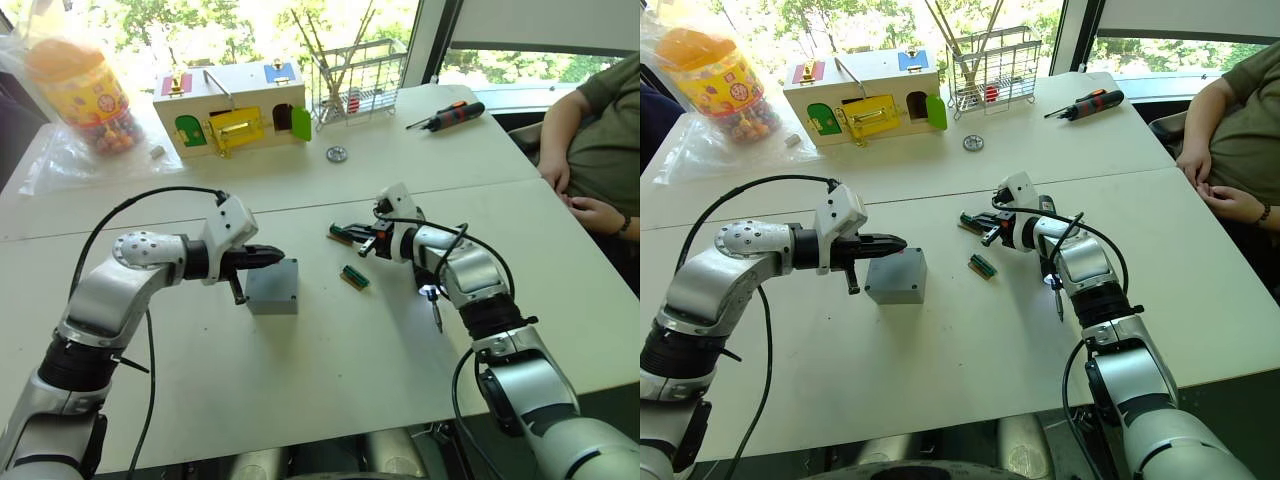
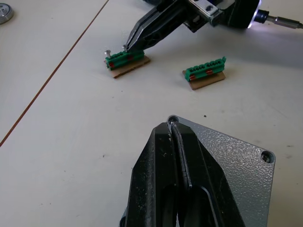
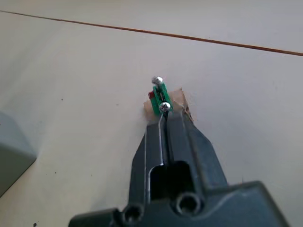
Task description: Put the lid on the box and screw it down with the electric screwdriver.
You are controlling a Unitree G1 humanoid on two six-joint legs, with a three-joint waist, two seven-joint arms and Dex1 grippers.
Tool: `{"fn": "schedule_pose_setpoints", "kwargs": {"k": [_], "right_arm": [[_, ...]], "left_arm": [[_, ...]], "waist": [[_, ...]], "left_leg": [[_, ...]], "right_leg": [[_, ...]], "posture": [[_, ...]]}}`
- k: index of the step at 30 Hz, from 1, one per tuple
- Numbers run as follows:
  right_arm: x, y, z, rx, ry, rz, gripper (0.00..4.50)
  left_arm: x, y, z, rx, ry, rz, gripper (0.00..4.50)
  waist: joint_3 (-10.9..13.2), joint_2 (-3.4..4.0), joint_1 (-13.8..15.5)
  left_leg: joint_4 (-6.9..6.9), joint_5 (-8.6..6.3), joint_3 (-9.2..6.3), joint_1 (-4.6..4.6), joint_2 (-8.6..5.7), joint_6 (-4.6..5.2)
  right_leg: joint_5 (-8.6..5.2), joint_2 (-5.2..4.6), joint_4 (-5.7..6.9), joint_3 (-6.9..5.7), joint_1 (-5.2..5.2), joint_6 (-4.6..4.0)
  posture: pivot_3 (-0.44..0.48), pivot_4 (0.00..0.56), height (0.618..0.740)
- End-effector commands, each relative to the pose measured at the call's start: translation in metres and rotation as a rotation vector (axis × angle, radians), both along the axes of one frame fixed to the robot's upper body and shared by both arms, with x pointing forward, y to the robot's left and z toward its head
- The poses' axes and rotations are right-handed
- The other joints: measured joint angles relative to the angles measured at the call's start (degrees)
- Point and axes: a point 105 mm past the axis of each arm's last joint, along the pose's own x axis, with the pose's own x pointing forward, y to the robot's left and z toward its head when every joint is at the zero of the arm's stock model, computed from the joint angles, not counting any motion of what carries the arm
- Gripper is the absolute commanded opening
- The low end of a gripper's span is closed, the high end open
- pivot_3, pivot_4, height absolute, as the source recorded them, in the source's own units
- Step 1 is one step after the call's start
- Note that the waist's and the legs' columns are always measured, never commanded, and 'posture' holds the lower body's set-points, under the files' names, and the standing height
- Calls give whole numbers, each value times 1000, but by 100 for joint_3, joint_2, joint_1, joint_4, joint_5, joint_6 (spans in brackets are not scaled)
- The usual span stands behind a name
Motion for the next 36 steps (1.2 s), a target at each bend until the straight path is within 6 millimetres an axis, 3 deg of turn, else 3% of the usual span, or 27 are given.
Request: {"fn": "schedule_pose_setpoints", "kwargs": {"k": [1, 14, 17, 19, 36], "right_arm": [[5, 5, 19, 39, -57, 4, 28], [4, 3, 22, 34, -68, 0, 28], [6, 1, 22, 28, -72, -14, 865], [7, 0, 24, 29, -72, -19, 1861], [11, 9, 24, 52, -66, -15, 1861]], "left_arm": [[0, 0, 2, 6, -29, 0, 0], [0, 0, -1, 11, -26, 0, 0], [1, -1, -2, 11, -26, -2, 0], [1, -1, -2, 11, -26, -1, 0], [0, -2, -5, 7, -24, 3, 0]], "waist": [[0, 0, 0], [0, 0, 2], [0, 0, 2], [0, 0, 1], [0, 0, 0]], "left_leg": [[0, 0, 0, 0, 0, 0], [0, 0, 0, 0, 0, 0], [0, 0, 0, 0, 0, 0], [0, 0, 0, 0, 0, 0], [0, 0, 0, 0, 0, 0]], "right_leg": [[0, 0, 0, 0, 0, 0], [0, 0, 0, 0, 0, 0], [0, 0, 0, 0, 0, 0], [0, 0, 0, 0, 0, 0], [0, 0, 1, 0, 0, 0]], "posture": [[0, 150, 740], [0, 150, 740], [0, 150, 740], [0, 150, 740], [0, 150, 740]]}}
